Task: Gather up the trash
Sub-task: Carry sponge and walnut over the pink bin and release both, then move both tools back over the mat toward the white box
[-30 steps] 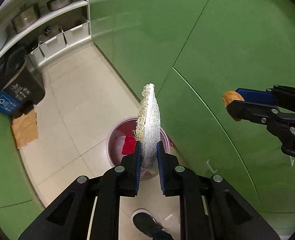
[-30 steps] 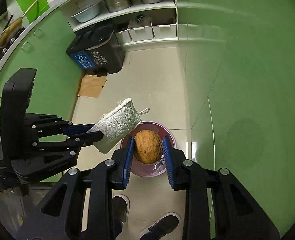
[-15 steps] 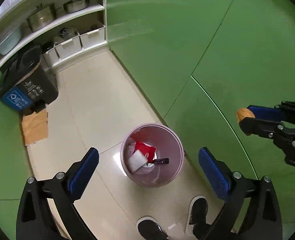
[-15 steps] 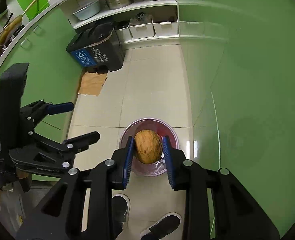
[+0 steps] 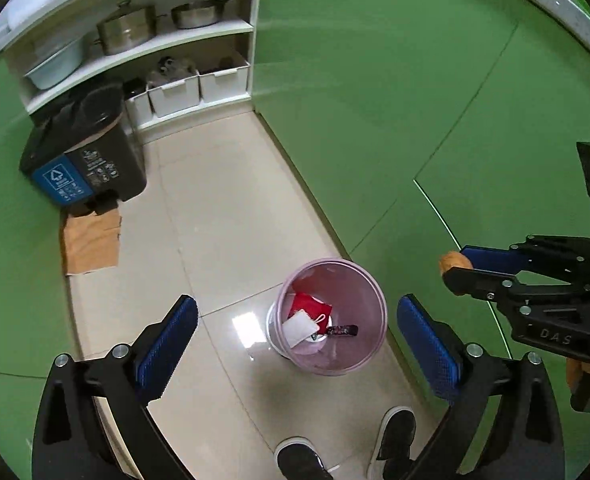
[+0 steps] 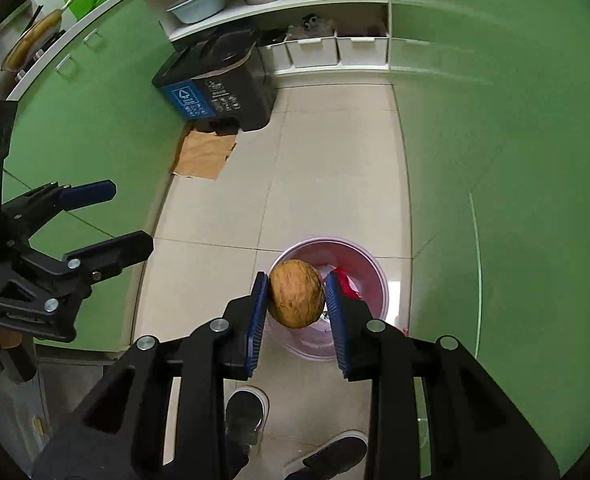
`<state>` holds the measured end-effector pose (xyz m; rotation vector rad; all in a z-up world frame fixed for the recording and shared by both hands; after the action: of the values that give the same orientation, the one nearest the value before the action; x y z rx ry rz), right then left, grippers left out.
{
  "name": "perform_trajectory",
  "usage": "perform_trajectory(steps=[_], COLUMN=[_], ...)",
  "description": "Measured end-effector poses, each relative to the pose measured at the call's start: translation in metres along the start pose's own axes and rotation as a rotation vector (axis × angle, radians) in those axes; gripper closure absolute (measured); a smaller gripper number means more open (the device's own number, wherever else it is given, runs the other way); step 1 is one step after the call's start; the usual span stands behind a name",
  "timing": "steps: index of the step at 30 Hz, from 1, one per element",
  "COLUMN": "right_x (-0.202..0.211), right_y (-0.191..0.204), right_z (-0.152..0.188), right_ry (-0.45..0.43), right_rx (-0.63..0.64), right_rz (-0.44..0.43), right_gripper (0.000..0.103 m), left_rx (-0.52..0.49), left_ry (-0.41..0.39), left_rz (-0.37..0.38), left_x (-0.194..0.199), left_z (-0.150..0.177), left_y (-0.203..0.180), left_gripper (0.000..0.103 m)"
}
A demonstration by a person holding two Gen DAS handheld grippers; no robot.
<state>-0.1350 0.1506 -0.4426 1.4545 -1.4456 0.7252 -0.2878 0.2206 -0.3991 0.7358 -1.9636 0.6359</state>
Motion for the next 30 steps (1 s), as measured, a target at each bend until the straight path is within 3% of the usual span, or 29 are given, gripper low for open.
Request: perform_trajectory(steps=[1,2,4,11,18,24,30], right_x=[-0.001,-0.001,0.000,-0.003,0.022,0.098,0.211], right_y=[0.000,-0.001,-0.003,-0.008,-0.006,0.009,0.023], right_z=[0.000,0.000,0.002,0.004,-0.002,-0.013,-0.032], right_ry=[-0.002,-0.009,-0.028,-0.002,-0.007,-0.033,-0.096], right_rx=[0.001,0.000,-0.006,-0.024,-0.046,-0.072,-0.108], right_rz=[0.004,0.009,0.005,0.040,0.056,0.053,0.076], right_gripper=[0.066,0.035,0.009,0.004,0.004,0.004,0.003], left_rx=[0.003,0.006,0.011,0.012,0.001,-0.019,-0.055], left_ry=[-0.002,-0.004,-0.004,0.006,0.006,0.000,-0.028], left_rz=[-0.002,-0.003,-0.005,-0.004,0.006,0.010,0.016], left_x=[0.000,0.000,-0.002,-0.005,0.013,0.070,0.160], left_z=[0.000,0.000,0.000,-0.001,-0.009,-0.026,-0.061], left_y=[0.002,0.003,0.004,0.006,-0.002,-0.020,-0.049], left_gripper=[0.007,0.007,0.007,0.007,0.007,0.007,0.007])
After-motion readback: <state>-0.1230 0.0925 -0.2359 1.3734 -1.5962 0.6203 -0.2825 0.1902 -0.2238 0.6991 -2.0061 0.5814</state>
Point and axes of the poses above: each gripper's, at about its wrist camera, not at the fingertips, and x roughly against the way its jaws point, y to its left, z to its underside, the point moved 1 cm from there along -x, roughly the way its jaws point
